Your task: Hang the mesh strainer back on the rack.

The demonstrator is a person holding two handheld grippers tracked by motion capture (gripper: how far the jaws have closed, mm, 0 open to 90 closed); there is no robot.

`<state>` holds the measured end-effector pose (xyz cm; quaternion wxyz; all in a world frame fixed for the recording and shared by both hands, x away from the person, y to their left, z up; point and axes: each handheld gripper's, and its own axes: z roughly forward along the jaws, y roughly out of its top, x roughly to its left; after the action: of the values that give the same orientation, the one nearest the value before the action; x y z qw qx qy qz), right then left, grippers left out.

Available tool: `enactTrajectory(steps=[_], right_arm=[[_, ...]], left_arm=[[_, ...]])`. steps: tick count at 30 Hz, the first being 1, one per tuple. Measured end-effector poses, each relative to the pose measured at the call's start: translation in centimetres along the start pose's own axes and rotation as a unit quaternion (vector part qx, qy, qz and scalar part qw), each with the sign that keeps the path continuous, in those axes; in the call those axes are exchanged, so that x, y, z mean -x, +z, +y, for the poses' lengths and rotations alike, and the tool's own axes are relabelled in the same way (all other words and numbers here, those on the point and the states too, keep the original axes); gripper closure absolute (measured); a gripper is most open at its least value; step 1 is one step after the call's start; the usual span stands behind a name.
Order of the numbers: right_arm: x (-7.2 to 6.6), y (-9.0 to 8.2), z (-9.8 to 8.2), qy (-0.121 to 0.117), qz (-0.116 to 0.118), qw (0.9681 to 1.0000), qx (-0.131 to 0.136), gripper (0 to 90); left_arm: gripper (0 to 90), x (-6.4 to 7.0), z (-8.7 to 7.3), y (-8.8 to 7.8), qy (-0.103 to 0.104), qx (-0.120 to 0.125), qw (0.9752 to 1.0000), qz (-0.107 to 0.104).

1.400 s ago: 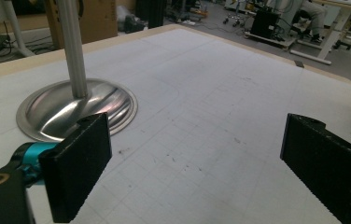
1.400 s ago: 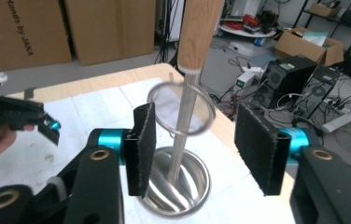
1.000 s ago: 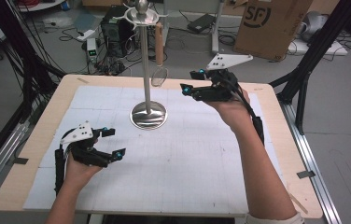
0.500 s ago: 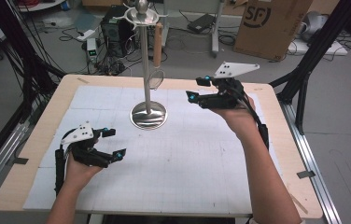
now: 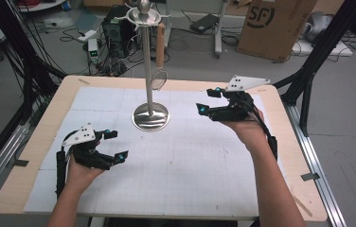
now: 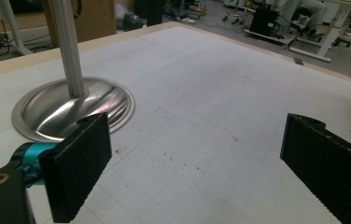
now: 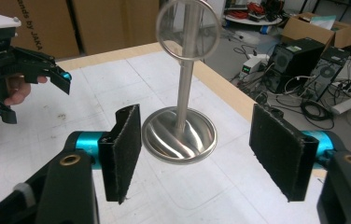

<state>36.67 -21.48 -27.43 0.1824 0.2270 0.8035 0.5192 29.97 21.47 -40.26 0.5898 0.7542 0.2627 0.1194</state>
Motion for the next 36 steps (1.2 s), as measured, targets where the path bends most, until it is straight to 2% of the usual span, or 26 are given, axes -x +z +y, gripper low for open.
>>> enactTrajectory(steps=[11, 18, 23, 27, 36], right_arm=[[0.2, -0.6, -2.5, 0.013, 0.005, 0.9999, 0.002, 26.9], [0.3, -0.6, -4.2, 0.022, -0.001, 0.9997, -0.005, 22.9], [0.4, -0.8, -5.6, 0.037, -0.006, 0.9992, -0.013, 20.6], [0.5, -1.1, -6.5, 0.045, -0.011, 0.9989, -0.006, 19.2], [-0.1, -1.5, -8.3, 0.06, 0.003, 0.9982, -0.004, 18.8]], left_arm=[[9.3, 0.0, 0.0, 0.1, -0.001, -0.002, 1.0, -0.002], [9.3, 0.1, 0.0, 0.0, 0.002, -0.002, 1.0, 0.0], [9.3, 0.0, -0.1, 0.1, 0.0, -0.004, 1.0, -0.001], [9.3, 0.1, -0.1, 0.2, 0.0, -0.003, 1.0, -0.003], [9.3, -0.2, -0.1, 0.1, -0.005, -0.001, 1.0, 0.001]])
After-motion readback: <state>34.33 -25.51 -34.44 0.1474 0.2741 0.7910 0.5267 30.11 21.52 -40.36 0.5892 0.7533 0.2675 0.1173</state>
